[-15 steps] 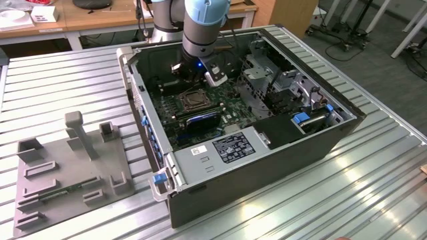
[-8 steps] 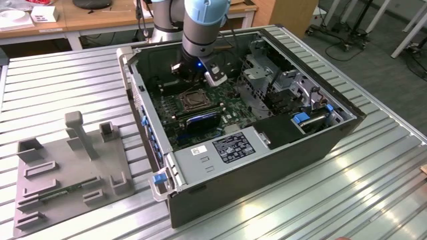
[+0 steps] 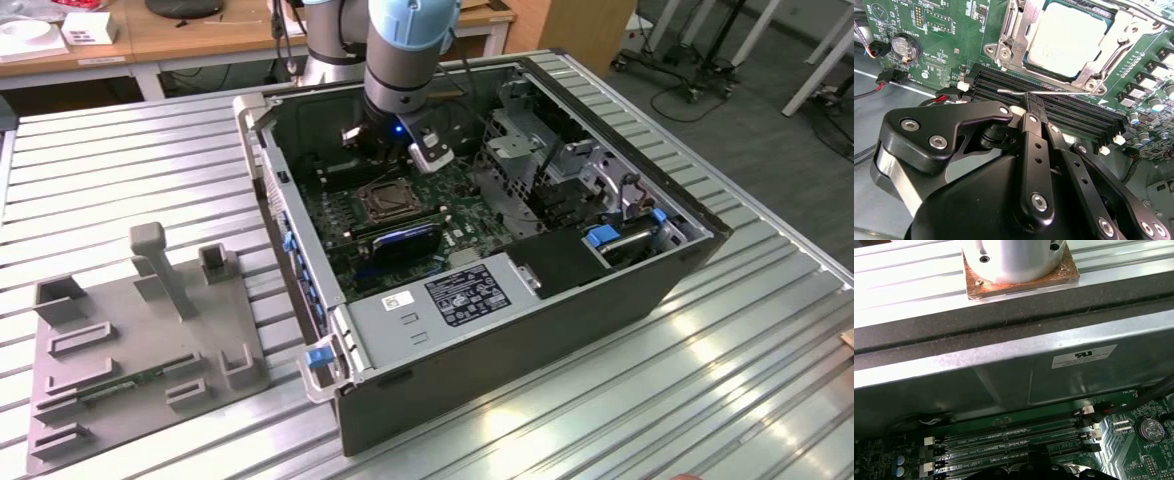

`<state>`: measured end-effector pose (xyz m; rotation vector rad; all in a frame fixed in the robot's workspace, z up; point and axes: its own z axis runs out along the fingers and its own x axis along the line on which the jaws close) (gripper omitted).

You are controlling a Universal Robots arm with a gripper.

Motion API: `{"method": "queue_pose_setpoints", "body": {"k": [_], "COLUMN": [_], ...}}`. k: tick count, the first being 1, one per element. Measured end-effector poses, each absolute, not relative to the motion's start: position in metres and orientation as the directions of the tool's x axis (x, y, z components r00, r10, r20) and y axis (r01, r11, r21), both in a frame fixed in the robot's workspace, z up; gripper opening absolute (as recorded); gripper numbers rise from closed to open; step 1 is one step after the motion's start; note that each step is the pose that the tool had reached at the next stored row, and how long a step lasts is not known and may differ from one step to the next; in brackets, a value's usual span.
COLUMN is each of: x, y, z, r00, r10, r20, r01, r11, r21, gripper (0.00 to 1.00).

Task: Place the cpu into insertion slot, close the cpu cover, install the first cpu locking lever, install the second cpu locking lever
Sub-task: 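Install the first cpu locking lever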

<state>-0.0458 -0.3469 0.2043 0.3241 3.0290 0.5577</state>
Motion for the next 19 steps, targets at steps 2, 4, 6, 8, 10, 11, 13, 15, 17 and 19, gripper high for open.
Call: {"method": "queue_pose_setpoints", "body": {"k": [2,4,6,8,10,11,13,15,17,19], "x": [-0.0458,-0.0458,-0.0458,-0.0458,-0.0458,-0.0458,-0.0458,-0.0454,-0.0449,-0.0443], "y": [-0.3469,-0.3470,-0.3470,-0.3470,-0.3470,-0.3470,-0.3471,-0.3471,-0.3472,-0.3472], "z": [0.2035,0.2028,0.2022,0.2018,0.2014,0.2010,0.2008,0.2006,0.2004,0.2003], "r00": [-0.977,-0.977,-0.977,-0.977,-0.977,-0.977,-0.977,-0.977,-0.977,-0.977], "r10": [0.213,0.213,0.213,0.213,0.213,0.213,0.213,0.213,0.213,0.213], "r20": [-0.006,-0.006,-0.006,-0.006,-0.006,-0.006,-0.006,-0.006,-0.006,-0.006], "r01": [0.197,0.197,0.197,0.197,0.197,0.197,0.197,0.197,0.197,0.197], "r11": [0.913,0.913,0.913,0.913,0.913,0.913,0.913,0.913,0.913,0.913], "r21": [0.357,0.357,0.357,0.357,0.357,0.357,0.357,0.357,0.357,0.357], "gripper": [0.10,0.10,0.10,0.10,0.10,0.10,0.10,0.10,0.10,0.10]}}
